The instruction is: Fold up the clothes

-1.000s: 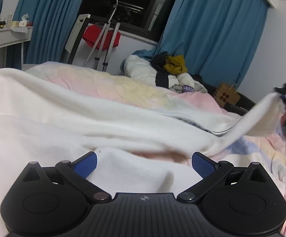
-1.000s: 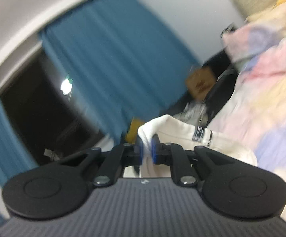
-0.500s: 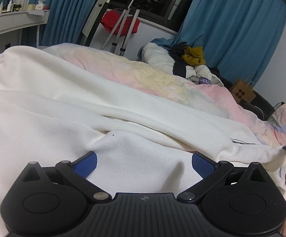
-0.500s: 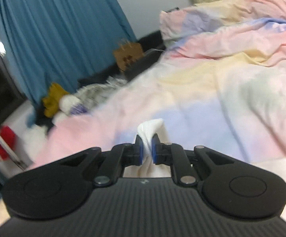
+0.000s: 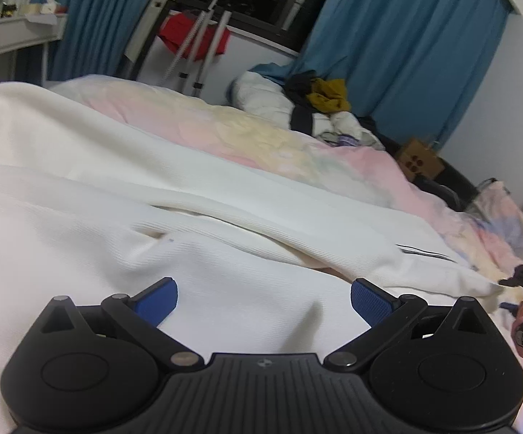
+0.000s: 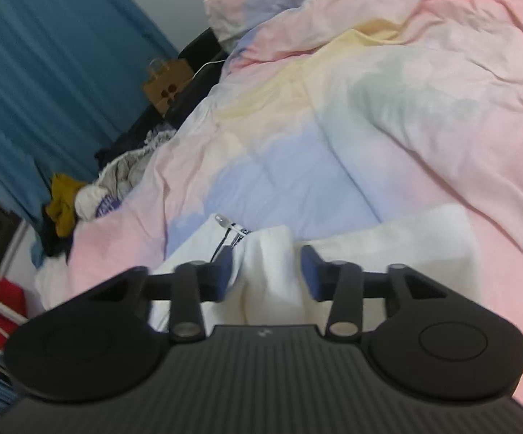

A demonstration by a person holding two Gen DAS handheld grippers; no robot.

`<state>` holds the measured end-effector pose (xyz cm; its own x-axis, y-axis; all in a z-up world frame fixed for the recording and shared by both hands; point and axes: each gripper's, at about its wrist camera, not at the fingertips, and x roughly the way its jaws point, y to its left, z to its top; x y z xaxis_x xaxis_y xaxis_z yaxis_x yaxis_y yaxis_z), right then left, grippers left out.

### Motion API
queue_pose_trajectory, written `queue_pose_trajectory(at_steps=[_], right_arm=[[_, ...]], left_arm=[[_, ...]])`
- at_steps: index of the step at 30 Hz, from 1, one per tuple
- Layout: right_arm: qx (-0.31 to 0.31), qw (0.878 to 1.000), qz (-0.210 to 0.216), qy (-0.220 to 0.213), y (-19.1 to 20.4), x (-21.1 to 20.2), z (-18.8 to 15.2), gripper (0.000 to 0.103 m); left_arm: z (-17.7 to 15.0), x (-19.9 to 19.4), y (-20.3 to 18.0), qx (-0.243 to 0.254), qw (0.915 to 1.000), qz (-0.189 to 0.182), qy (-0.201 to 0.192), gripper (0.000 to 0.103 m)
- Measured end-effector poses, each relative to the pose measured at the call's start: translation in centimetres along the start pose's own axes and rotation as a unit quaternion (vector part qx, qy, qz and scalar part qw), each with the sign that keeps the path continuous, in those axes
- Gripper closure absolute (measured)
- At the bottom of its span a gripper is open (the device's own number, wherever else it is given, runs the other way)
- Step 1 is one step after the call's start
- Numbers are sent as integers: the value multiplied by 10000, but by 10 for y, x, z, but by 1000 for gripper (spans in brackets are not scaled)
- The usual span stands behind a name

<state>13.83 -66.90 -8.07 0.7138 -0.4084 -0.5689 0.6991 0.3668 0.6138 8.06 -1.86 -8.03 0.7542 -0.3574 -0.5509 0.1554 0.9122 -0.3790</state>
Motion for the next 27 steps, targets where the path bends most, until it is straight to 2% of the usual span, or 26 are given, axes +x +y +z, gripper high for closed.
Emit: queue_pose_trajectory(at_steps=[3, 7, 9, 11, 16, 21, 23, 24, 25, 27], right_arm=[[294, 9995, 6, 142, -9, -23, -6, 38], [838, 9938, 398, 612, -19, -34, -17, 38], [694, 9928, 559, 795, -13, -24, -23, 38], [505, 9915, 708, 968, -6, -12, -29, 38], [767, 9806, 902, 1562, -11, 34, -42, 44], [128, 9872, 932, 1285, -3, 59, -39, 47], [77, 9887, 972, 1136, 1, 62, -37, 57], [43, 9896, 978, 1051, 4, 61, -35, 72], [9, 9905, 983, 965, 8, 59, -33, 81], [-124, 9922, 964, 783, 19, 56, -29, 86]], left_arm=[[0, 0, 1, -118, 9997, -227, 48, 0], [0, 0, 3, -274, 9982, -529, 111, 0], [1, 0, 4, -353, 9970, -680, 143, 1], [3, 2, 7, -460, 9965, -681, 137, 1], [10, 8, 18, -746, 9954, -590, 99, 1], [17, 14, 28, -1031, 9934, -499, 60, 1], [19, 17, 33, -1145, 9923, -462, 45, 1], [20, 18, 32, -1134, 9924, -475, 32, 1], [20, 18, 30, -1079, 9929, -509, 15, 1], [21, 19, 25, -968, 9936, -577, -18, 1]])
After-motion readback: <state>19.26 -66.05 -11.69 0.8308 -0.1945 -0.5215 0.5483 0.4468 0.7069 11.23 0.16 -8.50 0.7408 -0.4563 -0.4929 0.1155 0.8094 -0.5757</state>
